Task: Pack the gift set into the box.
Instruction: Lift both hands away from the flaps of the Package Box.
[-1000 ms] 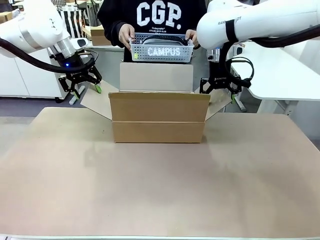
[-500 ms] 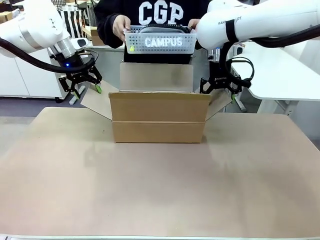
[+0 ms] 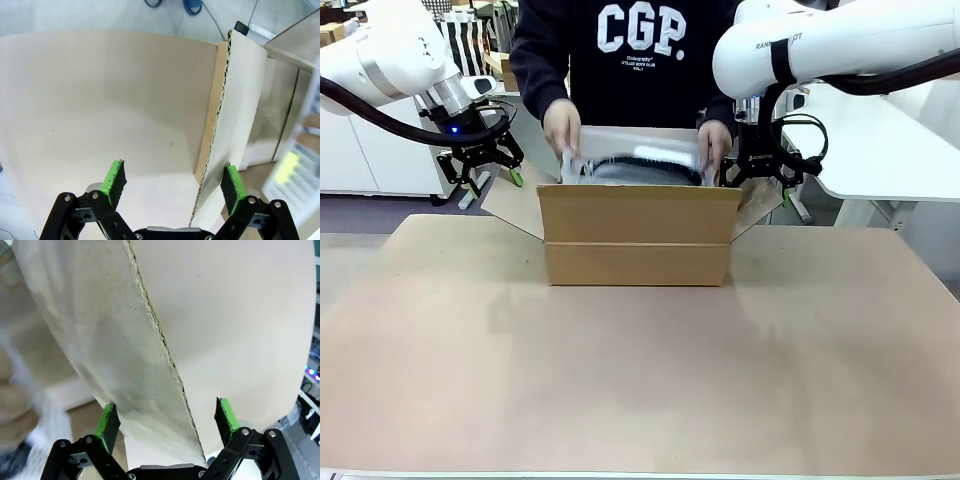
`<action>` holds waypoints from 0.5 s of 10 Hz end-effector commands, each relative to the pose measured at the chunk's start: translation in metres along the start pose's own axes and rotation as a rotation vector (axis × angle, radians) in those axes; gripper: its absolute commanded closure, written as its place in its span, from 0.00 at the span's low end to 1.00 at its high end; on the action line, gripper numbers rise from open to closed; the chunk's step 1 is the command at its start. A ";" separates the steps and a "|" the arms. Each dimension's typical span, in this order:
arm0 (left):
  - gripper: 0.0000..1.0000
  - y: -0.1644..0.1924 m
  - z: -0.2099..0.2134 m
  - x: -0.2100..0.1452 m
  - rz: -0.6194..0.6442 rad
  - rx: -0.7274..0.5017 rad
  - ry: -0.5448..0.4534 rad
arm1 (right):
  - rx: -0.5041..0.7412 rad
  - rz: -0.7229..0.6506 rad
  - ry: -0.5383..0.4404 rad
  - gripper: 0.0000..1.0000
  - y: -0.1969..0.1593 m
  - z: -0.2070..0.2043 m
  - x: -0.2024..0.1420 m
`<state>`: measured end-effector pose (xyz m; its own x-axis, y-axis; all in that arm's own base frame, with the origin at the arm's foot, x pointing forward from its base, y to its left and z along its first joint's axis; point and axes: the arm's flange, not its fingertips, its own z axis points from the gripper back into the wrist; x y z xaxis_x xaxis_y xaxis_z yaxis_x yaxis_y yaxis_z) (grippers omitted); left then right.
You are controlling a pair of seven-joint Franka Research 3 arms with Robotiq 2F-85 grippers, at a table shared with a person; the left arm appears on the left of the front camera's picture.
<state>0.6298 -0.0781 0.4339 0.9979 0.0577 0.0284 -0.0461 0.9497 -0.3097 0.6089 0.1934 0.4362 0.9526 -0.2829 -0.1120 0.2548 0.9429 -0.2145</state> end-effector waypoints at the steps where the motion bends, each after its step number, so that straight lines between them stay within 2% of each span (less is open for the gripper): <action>1: 0.00 0.001 0.001 0.000 0.010 0.017 -0.007 | -0.002 0.013 0.001 0.00 -0.003 0.003 0.001; 5: 0.00 0.001 0.001 0.000 0.010 0.017 -0.007 | -0.002 0.013 0.001 0.00 -0.003 0.003 0.001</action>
<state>0.6298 -0.0781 0.4339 0.9979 0.0577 0.0284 -0.0461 0.9497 -0.3097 0.6089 0.1933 0.4363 0.9526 -0.2829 -0.1119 0.2548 0.9429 -0.2145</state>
